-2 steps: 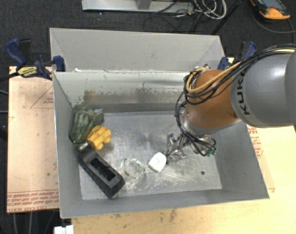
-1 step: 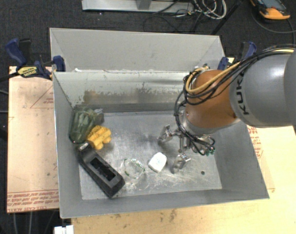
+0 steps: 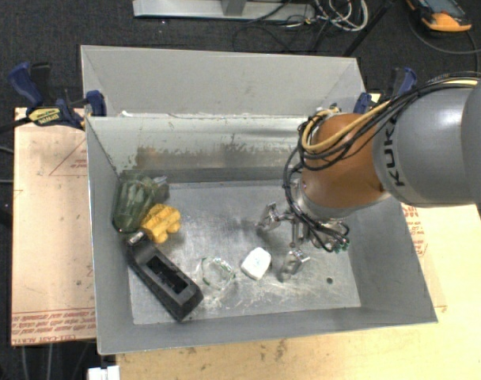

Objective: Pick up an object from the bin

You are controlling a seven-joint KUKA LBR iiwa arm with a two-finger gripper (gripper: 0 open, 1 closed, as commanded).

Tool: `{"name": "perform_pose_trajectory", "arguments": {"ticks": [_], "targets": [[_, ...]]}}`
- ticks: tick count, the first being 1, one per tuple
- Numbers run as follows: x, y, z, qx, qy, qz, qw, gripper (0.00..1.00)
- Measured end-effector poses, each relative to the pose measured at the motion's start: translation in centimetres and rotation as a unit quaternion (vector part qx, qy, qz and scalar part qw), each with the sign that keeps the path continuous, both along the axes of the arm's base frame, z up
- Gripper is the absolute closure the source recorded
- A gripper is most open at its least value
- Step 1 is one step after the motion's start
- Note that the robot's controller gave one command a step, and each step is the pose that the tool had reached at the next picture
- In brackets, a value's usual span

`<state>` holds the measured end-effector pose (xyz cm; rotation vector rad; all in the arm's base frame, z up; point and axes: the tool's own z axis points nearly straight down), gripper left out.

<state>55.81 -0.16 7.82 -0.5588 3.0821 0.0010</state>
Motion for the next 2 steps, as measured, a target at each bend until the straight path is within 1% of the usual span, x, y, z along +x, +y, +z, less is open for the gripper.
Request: {"name": "perform_pose_trajectory", "arguments": {"ticks": [1,2], "targets": [[-1.74,5.49,0.07,-0.005,-0.0012,0.165,0.9863,1.00],[-1.74,5.49,0.07,-0.005,-0.0012,0.165,0.9863,1.00]]}}
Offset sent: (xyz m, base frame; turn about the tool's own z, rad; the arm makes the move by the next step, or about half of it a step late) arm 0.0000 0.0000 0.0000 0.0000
